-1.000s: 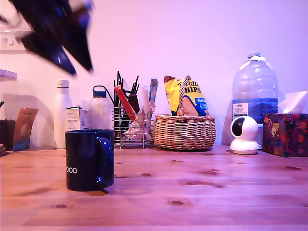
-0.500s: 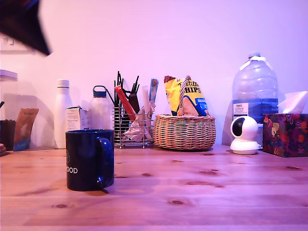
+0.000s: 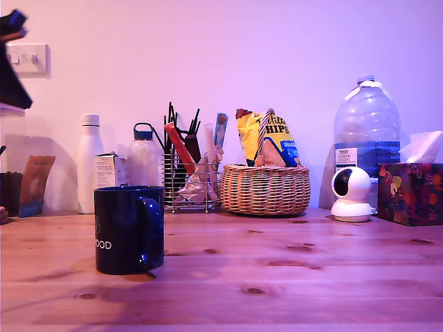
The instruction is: Pick up the coffee capsules from the table one by one and drop them inside the nearest coffee cup
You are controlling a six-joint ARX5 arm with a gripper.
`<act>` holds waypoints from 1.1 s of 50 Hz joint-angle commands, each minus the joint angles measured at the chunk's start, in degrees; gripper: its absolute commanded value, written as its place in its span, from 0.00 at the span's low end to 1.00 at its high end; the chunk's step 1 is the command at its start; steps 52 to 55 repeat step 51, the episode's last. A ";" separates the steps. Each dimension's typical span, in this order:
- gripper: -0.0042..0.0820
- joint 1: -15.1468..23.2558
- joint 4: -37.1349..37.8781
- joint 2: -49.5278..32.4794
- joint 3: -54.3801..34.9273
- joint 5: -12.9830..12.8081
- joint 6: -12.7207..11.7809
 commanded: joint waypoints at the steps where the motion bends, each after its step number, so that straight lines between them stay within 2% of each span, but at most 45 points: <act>1: 0.03 0.66 1.97 -1.03 -3.32 0.37 -0.66; 12: 0.03 2.29 5.49 -6.71 -11.74 0.37 -1.99; 17: 0.03 2.51 5.42 -10.45 -14.51 0.37 -2.19; 18: 0.03 2.51 5.27 -11.32 -15.02 0.37 -2.97; 21: 0.03 2.51 4.74 -13.86 -16.24 0.37 -3.32; 28: 0.03 2.56 1.11 -20.13 -17.35 0.31 -4.46; 42: 0.03 2.56 -5.92 -31.91 -17.33 -0.59 -4.42; 51: 0.03 2.56 -10.14 -37.68 -17.33 -0.74 -4.39; 55: 0.03 2.56 -10.14 -37.68 -17.33 -0.74 -4.39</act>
